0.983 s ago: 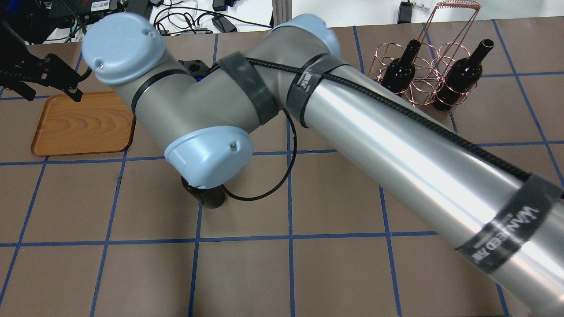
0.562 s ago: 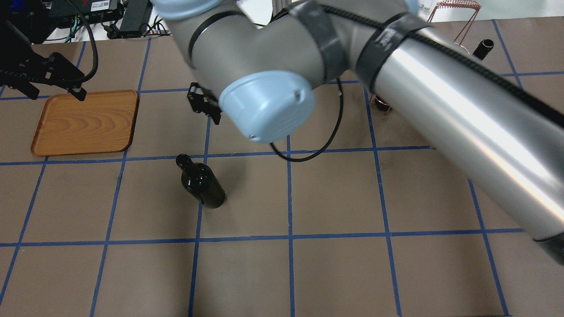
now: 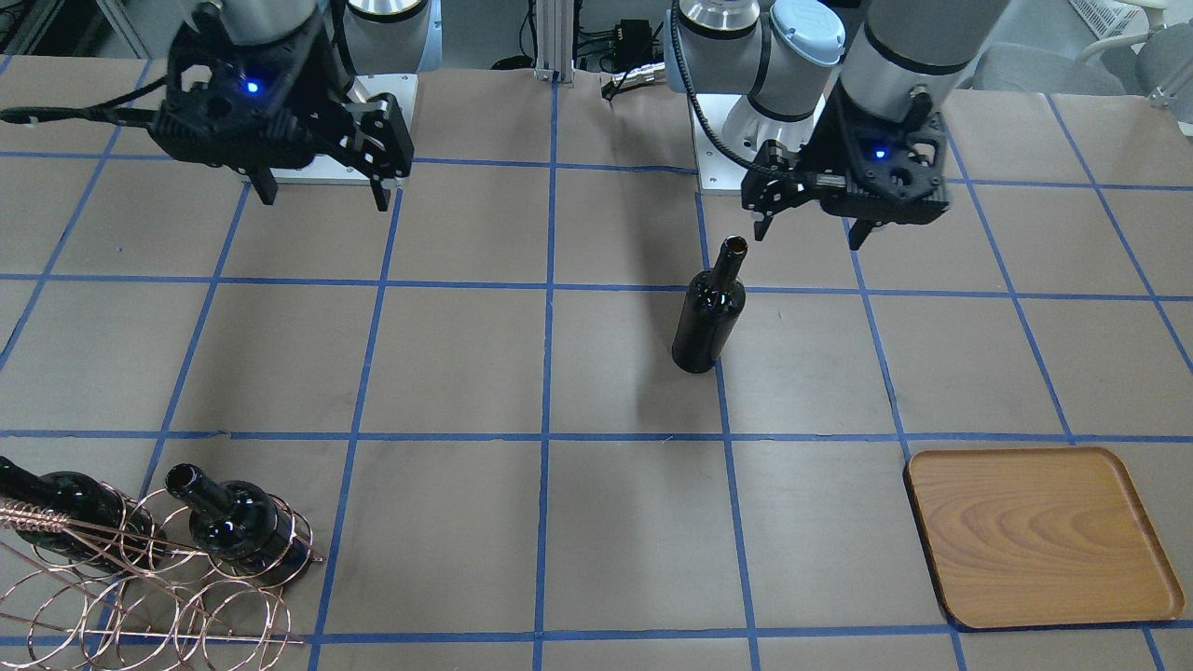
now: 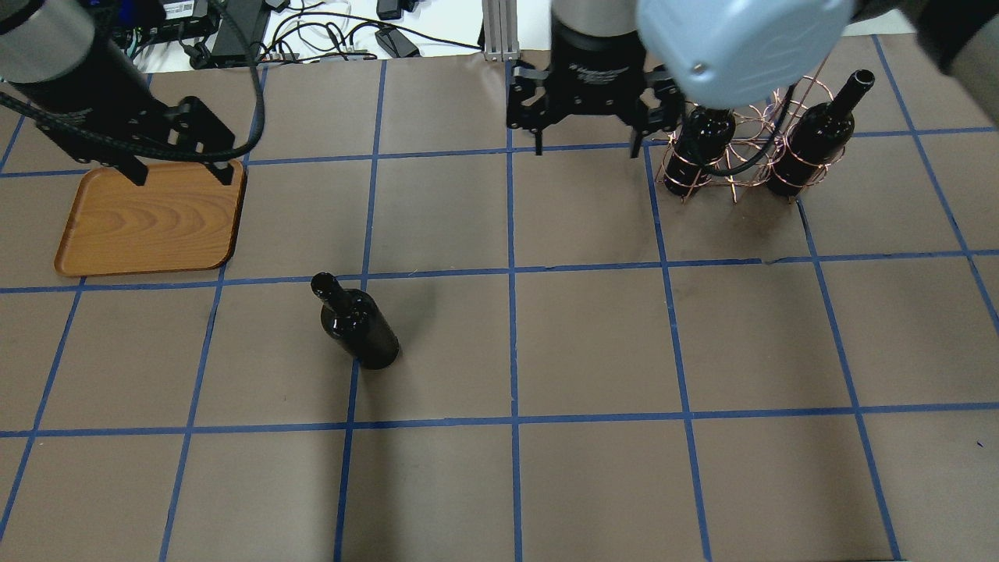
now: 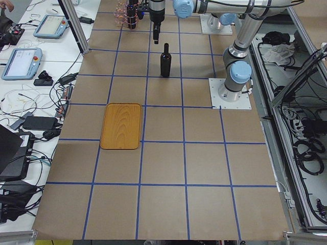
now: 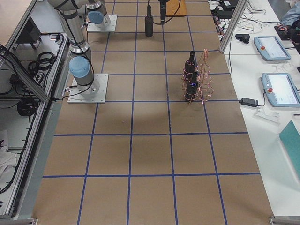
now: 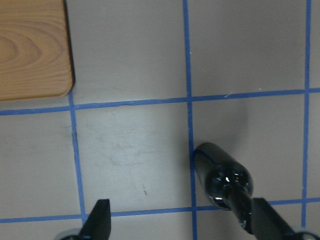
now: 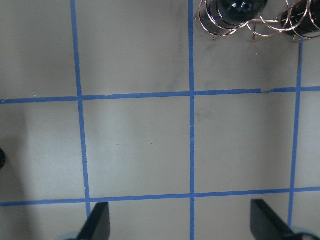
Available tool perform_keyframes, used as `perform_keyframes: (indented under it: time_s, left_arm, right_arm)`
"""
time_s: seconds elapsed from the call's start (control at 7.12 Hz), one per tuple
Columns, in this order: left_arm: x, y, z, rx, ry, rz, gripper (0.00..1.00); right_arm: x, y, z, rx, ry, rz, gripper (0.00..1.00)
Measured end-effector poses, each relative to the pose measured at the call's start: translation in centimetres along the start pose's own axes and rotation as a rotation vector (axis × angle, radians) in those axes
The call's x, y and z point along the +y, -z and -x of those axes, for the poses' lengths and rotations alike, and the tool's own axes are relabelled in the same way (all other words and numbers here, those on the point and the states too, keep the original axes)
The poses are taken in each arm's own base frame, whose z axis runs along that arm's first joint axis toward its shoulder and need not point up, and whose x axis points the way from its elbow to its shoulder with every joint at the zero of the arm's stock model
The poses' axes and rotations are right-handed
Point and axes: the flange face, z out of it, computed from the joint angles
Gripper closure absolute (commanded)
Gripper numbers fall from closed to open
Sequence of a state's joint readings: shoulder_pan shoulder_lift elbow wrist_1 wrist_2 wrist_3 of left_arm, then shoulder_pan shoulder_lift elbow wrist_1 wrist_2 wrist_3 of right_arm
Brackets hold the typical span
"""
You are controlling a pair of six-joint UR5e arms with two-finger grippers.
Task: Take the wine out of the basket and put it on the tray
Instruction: 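Lower the left gripper onto the standing bottle's neck and close it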
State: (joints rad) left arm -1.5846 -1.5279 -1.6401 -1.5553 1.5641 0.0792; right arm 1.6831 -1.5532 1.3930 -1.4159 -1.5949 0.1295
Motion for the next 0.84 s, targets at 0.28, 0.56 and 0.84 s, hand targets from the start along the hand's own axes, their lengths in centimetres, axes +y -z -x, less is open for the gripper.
perform_keyframes:
  time_s: [0.28,0.56,0.84]
  left_arm:
    - [1.1,-2.9,-2.9,0.000,-0.048,0.041,0.00]
    - [0.8,-6.2,-3.3,-0.005,-0.066,0.040,0.00]
    - [1.1,-9.2,-3.2,-0.009,-0.070,0.047,0.09]
  right_arm:
    - [3.2,1.1,-2.0,0.002,-0.006,-0.054,0.00]
    - [3.5,1.0,-2.1,-0.004,-0.010,-0.079,0.00]
    - [3.4,1.1,-2.1,-0.005,-0.005,-0.097,0.00]
